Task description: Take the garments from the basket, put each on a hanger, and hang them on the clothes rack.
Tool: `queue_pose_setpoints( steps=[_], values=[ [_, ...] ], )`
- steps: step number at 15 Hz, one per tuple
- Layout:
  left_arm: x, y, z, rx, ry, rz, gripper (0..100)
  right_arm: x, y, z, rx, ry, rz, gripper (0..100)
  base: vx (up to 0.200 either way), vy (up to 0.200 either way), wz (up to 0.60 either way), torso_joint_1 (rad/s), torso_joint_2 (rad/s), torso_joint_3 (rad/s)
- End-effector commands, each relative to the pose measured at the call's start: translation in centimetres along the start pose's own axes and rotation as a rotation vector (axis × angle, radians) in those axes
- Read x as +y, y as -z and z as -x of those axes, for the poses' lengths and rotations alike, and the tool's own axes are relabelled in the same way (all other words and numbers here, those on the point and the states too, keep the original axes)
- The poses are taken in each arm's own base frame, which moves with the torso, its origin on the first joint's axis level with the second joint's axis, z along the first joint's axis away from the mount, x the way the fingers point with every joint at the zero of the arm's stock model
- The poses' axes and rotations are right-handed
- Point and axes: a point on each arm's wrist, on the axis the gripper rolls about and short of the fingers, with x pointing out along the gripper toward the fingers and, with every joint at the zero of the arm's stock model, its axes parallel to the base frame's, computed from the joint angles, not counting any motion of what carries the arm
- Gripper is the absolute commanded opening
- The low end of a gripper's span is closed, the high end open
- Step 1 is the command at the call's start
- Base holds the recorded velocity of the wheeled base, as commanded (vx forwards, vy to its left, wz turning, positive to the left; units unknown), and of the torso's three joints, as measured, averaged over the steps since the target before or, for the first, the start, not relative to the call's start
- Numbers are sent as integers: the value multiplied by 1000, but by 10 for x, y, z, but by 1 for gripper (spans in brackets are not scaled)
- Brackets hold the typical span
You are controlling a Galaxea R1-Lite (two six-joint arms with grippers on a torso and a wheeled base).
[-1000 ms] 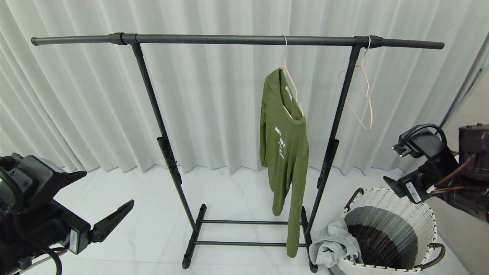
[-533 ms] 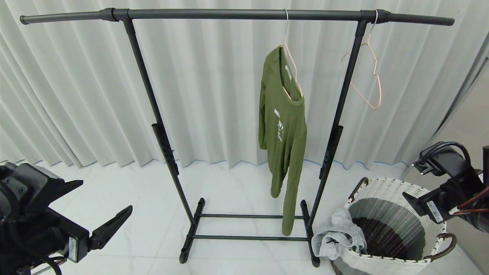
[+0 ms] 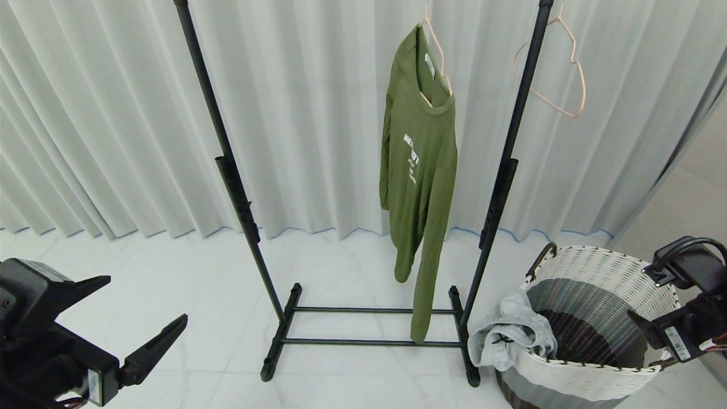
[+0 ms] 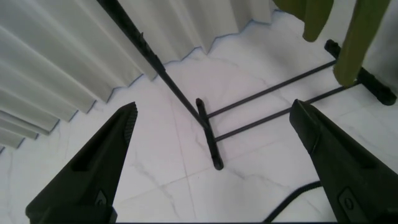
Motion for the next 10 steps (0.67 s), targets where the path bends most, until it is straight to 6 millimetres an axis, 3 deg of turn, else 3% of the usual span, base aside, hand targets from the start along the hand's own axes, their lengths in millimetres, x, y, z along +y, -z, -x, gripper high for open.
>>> queue_pose_setpoints(
  steps=[1,4,10],
  values=[
    [2,-2,-4,3,2,2,100,0,1,1,4,7,2,100,0,0,0,-85,432,344],
    [1,-2,-4,4,4,-3,100,-4,8,1,25,27,30,100,0,0,0,-49,396,321],
    [1,-1,-7,17,8,-1,100,-6,17,-1,36,-24,27,100,0,0,0,-8,53,40]
  ],
)
